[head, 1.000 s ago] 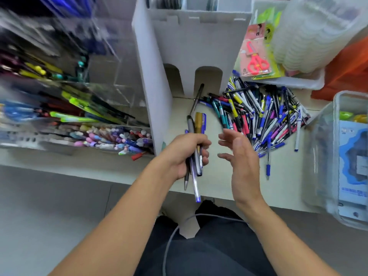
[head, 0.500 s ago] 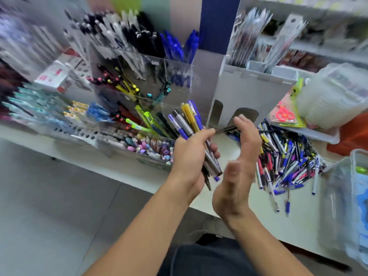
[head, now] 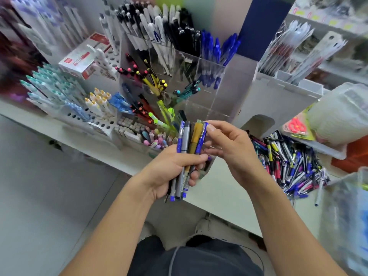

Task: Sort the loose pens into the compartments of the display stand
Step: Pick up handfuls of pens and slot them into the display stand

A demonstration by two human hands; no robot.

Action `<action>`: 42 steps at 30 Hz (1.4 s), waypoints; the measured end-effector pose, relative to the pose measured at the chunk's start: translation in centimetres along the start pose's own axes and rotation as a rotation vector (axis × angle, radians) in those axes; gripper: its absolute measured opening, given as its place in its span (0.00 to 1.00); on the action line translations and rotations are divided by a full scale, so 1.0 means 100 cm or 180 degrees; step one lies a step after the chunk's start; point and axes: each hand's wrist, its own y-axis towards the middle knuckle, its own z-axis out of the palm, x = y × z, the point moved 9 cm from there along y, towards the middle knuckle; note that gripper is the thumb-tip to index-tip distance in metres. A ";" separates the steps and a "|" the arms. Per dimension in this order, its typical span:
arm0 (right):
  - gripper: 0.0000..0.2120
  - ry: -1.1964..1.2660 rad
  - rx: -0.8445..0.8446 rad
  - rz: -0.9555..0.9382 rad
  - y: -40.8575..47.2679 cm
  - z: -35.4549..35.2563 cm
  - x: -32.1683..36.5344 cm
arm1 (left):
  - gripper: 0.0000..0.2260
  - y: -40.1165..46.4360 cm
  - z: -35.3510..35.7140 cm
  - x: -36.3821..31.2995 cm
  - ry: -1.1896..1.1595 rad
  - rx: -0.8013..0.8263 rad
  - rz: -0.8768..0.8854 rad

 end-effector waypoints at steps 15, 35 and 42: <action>0.03 -0.0955 -0.0364 -0.0247 -0.001 -0.017 0.012 | 0.09 0.003 -0.048 0.013 0.3141 -0.1016 0.0162; 0.06 -0.1167 -0.1644 -0.1066 -0.007 -0.081 0.068 | 0.09 0.020 -0.074 0.065 0.0888 -0.0772 -0.0411; 0.08 -0.2608 -0.1409 -0.1522 0.024 -0.023 0.064 | 0.03 0.021 -0.050 0.057 -0.0420 -0.0341 -0.0337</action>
